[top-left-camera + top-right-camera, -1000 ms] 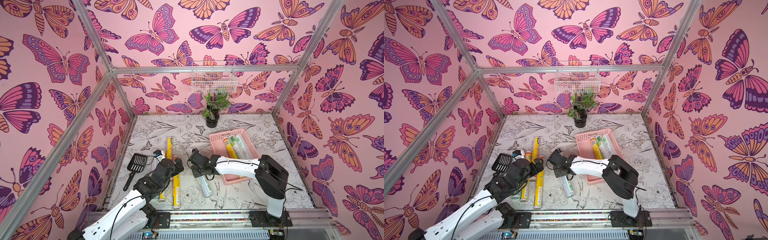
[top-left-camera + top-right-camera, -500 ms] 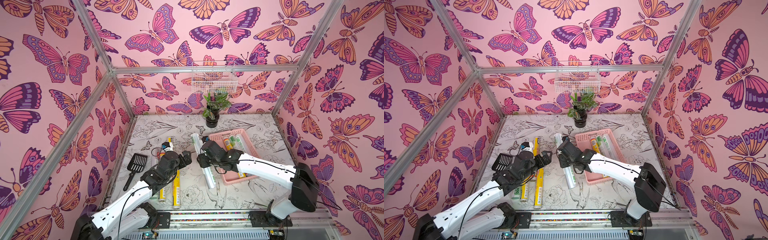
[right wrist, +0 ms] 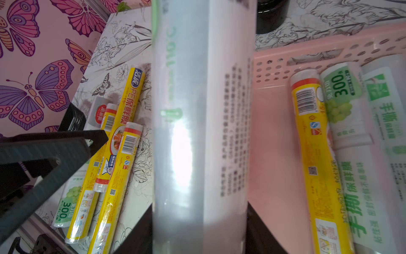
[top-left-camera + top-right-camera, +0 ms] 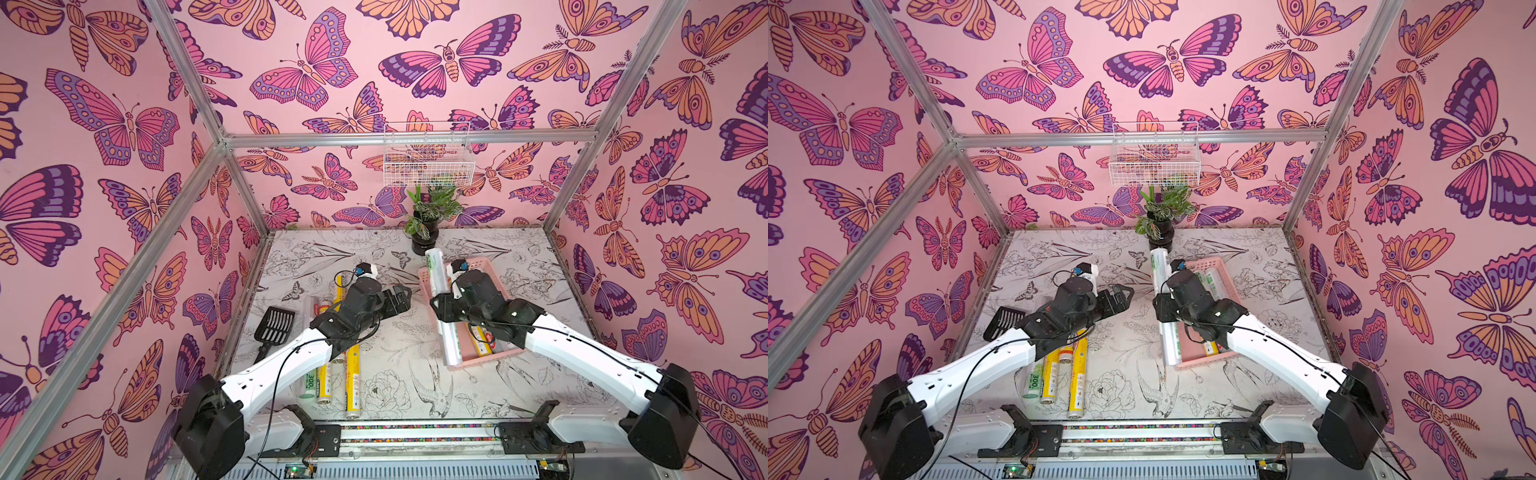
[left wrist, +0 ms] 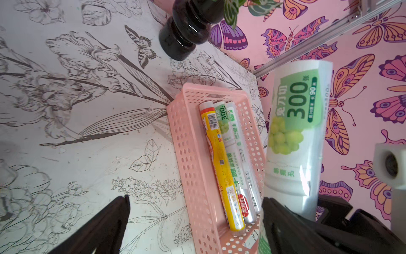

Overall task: Put the plastic wrap into the basket
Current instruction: Place the plastic wrap in the basket.

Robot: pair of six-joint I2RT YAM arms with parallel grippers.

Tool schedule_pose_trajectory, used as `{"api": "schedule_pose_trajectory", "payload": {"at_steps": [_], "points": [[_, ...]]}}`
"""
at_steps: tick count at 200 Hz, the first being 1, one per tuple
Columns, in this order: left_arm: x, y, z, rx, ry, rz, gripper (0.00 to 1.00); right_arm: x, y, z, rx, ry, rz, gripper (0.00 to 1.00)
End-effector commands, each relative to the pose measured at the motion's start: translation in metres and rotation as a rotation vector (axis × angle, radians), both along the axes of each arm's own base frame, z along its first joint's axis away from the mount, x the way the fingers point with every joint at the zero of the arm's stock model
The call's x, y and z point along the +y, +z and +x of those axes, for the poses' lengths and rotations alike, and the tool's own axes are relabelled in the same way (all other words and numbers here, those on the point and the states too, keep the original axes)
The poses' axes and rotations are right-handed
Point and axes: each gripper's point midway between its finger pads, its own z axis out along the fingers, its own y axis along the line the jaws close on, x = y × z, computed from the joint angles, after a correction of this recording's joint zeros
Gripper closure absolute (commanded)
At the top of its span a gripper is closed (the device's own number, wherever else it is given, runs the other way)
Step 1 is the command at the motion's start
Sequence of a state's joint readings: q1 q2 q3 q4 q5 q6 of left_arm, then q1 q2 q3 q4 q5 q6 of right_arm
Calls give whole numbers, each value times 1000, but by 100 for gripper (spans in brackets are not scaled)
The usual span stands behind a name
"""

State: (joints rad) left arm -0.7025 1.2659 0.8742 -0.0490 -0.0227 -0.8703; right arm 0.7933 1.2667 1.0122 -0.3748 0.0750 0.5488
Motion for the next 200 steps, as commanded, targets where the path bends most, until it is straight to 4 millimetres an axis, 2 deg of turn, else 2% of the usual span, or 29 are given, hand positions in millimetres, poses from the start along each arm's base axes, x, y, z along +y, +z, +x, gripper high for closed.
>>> {"api": "schedule_pose_trajectory", "payload": {"at_steps": [1, 43, 78, 136, 158, 197, 200], "points": [[-24, -4, 3, 3, -64, 7, 0, -8, 13, 9, -25, 5, 49, 76], [-65, -15, 1, 68, -166, -15, 0, -30, -3, 25, 32, -25, 28, 76], [-83, -22, -2, 96, -228, -20, 0, -43, -17, 39, 53, -47, -35, 76], [-89, -28, -4, 112, -263, -18, 0, -57, -51, 55, 126, 50, -223, 76], [-89, -31, -4, 118, -262, -14, 0, -55, -64, 57, 163, 86, -248, 76], [-87, -32, -5, 119, -259, -11, 0, -47, -74, 60, 176, 120, -236, 75], [-87, -32, -5, 119, -260, -11, 0, -46, -85, 60, 201, 124, -248, 75]]}}
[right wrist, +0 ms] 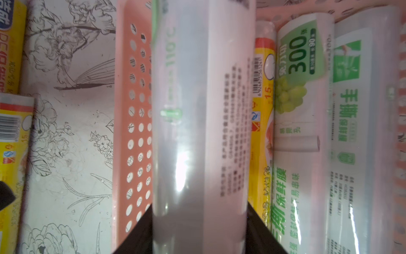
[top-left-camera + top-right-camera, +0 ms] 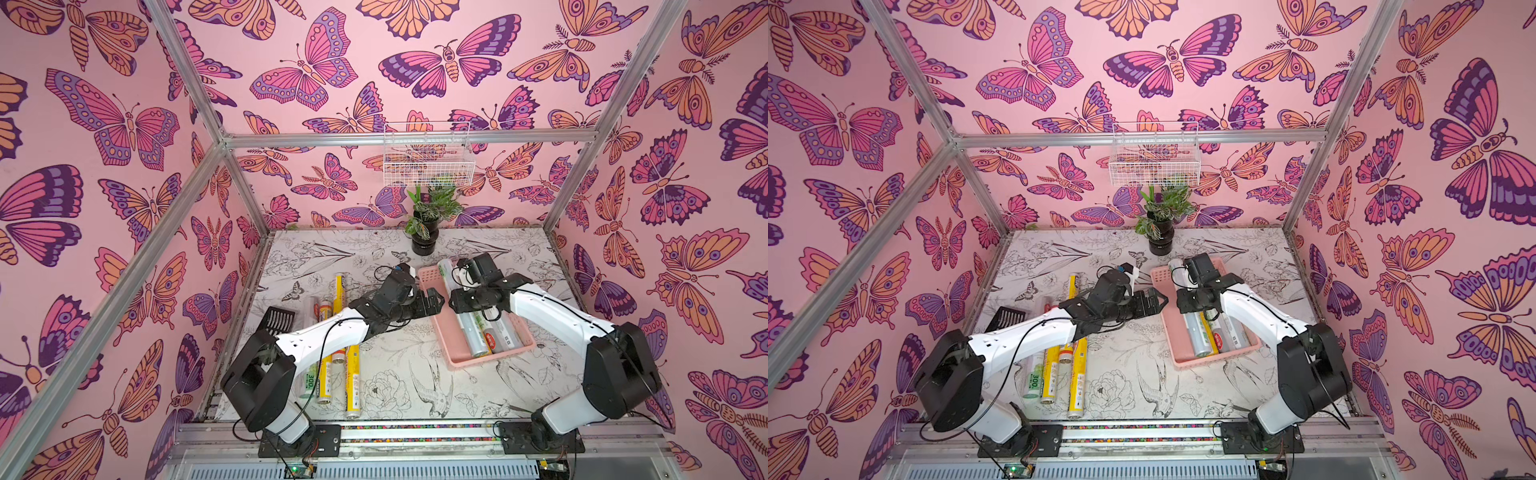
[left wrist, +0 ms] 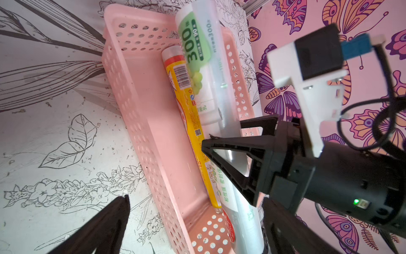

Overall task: Put the plastic wrap into the basket
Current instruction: Place the plastic wrap in the basket.

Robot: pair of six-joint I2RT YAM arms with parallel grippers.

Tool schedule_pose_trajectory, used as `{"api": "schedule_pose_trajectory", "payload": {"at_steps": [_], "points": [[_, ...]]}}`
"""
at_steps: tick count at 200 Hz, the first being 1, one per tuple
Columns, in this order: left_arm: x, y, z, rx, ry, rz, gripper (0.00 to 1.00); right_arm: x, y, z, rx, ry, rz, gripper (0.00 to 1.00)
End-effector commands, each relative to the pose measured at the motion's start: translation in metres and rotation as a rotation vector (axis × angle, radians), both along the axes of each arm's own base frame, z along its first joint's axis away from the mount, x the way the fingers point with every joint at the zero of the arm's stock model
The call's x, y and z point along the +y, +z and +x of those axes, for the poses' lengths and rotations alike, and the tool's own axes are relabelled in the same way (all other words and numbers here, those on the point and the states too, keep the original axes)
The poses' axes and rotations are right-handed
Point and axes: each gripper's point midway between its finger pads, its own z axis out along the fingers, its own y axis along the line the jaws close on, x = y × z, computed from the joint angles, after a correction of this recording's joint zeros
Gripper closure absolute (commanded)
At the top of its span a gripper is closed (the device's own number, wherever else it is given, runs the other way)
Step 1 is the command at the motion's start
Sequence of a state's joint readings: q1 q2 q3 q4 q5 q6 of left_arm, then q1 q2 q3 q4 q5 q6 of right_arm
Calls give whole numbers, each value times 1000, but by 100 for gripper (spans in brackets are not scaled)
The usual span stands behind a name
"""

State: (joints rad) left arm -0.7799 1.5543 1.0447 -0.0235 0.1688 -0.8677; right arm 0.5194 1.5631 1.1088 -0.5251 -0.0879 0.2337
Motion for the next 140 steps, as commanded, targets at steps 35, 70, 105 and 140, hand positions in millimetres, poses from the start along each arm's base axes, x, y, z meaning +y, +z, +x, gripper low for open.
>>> {"api": "schedule_pose_trajectory", "payload": {"at_steps": [35, 70, 105, 140], "points": [[-1, 2, -1, -19, -17, 2, 0, 10, -11, 14, 13, 35, -12, 75], [2, 4, -1, -24, -7, -4, 0, 1, -26, 18, 34, 4, -79, 71], [8, 0, -3, -21, 5, 5, 0, -7, -35, 22, 28, -33, -121, 60], [8, 1, -4, -21, 7, 1, 0, -11, -37, 24, 6, -40, -155, 52]]}}
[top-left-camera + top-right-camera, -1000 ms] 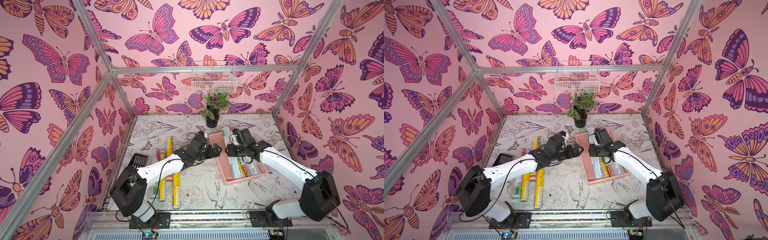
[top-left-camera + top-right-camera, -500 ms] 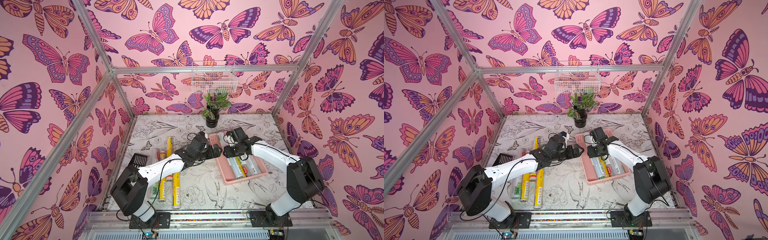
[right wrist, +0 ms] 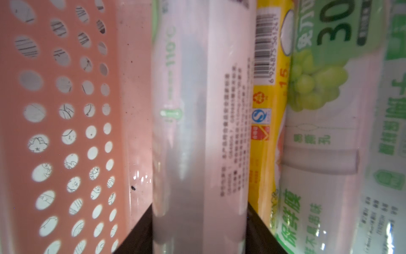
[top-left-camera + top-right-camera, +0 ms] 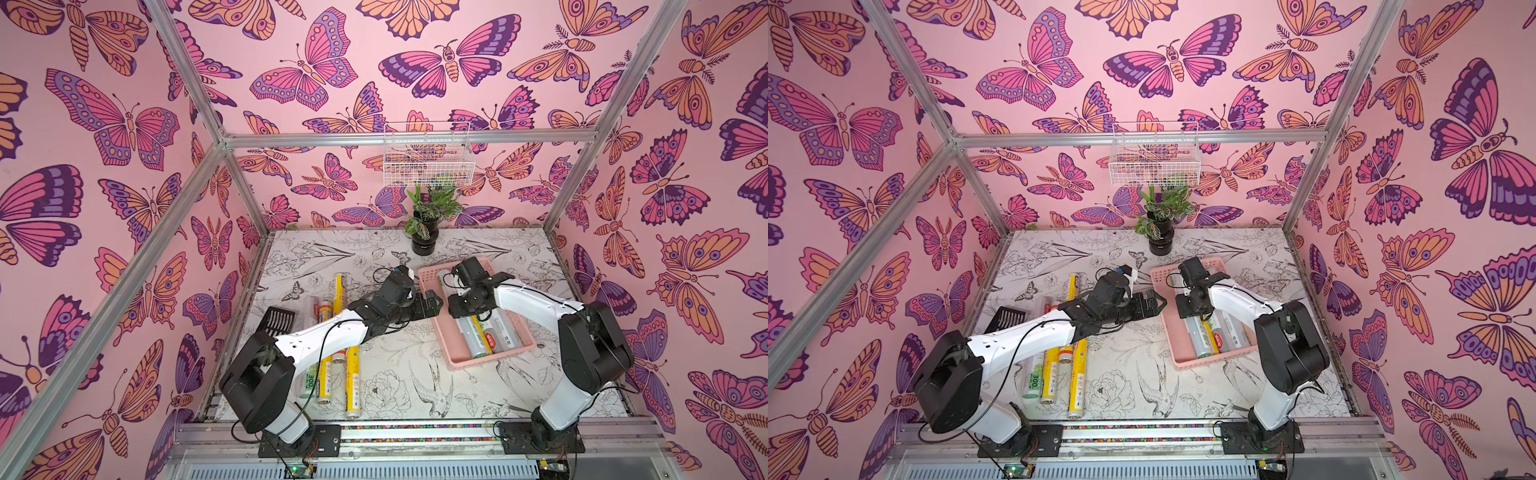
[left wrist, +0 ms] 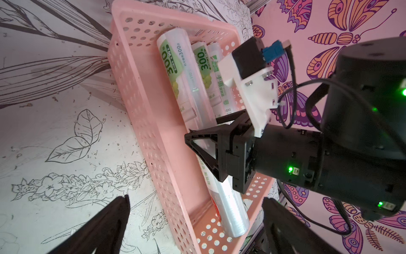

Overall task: Put the plastic wrap into the basket
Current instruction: Place the plastic wrap in the basket.

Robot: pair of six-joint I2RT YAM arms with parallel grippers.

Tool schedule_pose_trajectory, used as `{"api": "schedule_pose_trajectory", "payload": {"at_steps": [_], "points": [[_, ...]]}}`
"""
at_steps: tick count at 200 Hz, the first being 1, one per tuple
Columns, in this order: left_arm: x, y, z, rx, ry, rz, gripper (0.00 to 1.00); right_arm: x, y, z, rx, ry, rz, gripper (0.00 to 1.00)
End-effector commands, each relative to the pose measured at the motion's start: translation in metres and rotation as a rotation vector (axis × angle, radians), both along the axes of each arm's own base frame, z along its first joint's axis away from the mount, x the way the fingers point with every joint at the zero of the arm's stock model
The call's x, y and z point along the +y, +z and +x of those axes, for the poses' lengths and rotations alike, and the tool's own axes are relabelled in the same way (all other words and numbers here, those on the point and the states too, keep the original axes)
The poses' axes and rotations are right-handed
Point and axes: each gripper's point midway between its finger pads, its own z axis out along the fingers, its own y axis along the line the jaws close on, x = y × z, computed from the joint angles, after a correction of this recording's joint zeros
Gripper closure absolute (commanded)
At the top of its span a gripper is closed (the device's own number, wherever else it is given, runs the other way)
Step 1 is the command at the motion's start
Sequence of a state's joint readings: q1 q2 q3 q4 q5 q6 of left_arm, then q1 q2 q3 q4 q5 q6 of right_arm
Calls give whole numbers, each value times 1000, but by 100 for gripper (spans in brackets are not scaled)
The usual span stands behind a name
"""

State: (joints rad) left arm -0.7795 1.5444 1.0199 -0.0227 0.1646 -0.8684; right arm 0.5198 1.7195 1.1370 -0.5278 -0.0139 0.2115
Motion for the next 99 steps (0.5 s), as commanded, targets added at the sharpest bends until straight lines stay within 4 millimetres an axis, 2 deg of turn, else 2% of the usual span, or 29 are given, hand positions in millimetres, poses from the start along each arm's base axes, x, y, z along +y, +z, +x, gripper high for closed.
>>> {"api": "schedule_pose_trajectory", "payload": {"at_steps": [1, 50, 99], "points": [[3, 7, 0, -29, 2, -10, 0, -2, 11, 14, -72, -23, -25, 52], [6, 7, 0, -33, 14, -8, 0, -7, 3, 16, -100, -21, -118, 47], [12, 7, -1, -48, 30, 2, 0, -3, -1, 15, -140, 1, -180, 44]]}}
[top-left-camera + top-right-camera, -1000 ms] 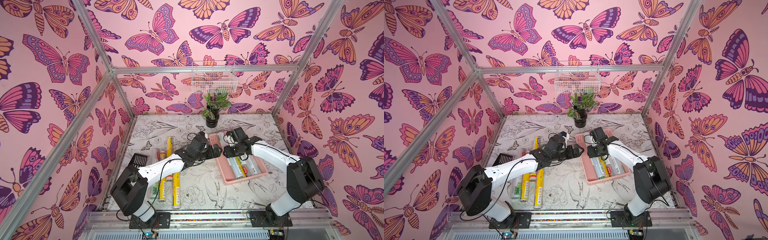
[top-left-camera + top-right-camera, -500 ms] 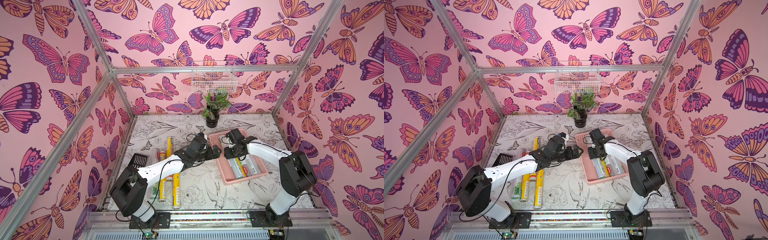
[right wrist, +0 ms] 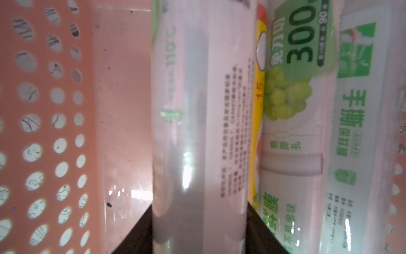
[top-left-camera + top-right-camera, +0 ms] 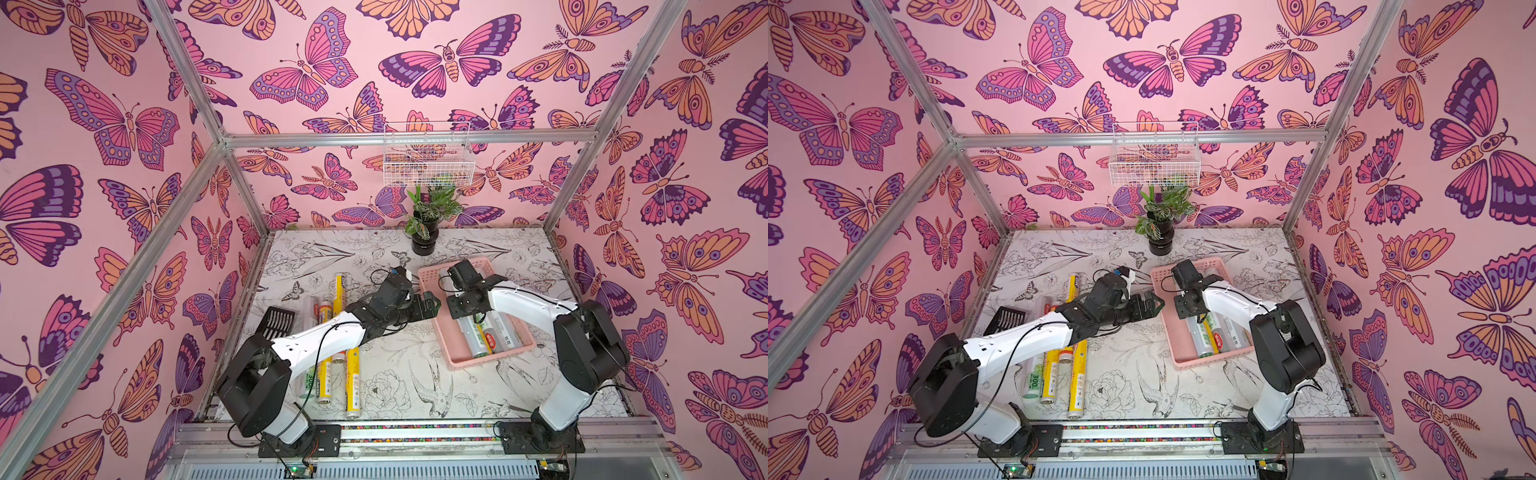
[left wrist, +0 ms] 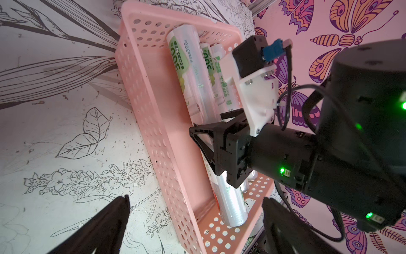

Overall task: Put the plastic wrap into the basket
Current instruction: Place the plastic wrap in the basket.

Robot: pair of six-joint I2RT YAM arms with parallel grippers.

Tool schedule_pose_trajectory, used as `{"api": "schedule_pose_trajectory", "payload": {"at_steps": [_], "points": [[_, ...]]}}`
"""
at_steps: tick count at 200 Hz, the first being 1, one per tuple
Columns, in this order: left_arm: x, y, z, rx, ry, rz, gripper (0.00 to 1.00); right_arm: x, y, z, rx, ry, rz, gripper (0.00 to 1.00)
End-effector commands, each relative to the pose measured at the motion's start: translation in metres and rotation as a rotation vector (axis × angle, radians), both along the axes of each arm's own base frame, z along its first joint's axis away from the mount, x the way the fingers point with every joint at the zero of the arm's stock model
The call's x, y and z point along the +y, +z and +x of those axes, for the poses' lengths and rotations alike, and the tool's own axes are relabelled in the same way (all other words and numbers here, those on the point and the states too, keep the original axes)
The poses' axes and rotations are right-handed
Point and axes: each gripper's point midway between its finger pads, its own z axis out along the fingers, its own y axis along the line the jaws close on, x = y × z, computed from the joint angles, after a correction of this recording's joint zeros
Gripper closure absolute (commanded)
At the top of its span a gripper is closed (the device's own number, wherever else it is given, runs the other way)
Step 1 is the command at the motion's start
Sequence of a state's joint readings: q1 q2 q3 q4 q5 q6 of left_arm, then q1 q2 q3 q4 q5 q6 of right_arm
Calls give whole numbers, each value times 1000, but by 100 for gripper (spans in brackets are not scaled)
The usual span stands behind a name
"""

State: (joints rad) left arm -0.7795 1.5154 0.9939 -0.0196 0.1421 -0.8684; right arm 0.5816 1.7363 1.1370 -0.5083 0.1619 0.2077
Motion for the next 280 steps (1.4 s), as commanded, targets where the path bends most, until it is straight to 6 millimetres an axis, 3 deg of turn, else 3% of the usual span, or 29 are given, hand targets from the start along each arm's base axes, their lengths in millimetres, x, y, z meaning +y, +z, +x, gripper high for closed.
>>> {"api": "schedule_pose_trajectory", "payload": {"at_steps": [1, 160, 280], "points": [[5, 6, 1, -35, 12, -4, 0, 0, 2, 9, -52, 1, -42, 44], [7, 3, 0, -29, 11, -1, 0, -7, 10, 13, -150, 32, -258, 36], [13, 2, -1, -31, 30, 4, 0, -1, 0, 5, -110, 38, -215, 29]]}}
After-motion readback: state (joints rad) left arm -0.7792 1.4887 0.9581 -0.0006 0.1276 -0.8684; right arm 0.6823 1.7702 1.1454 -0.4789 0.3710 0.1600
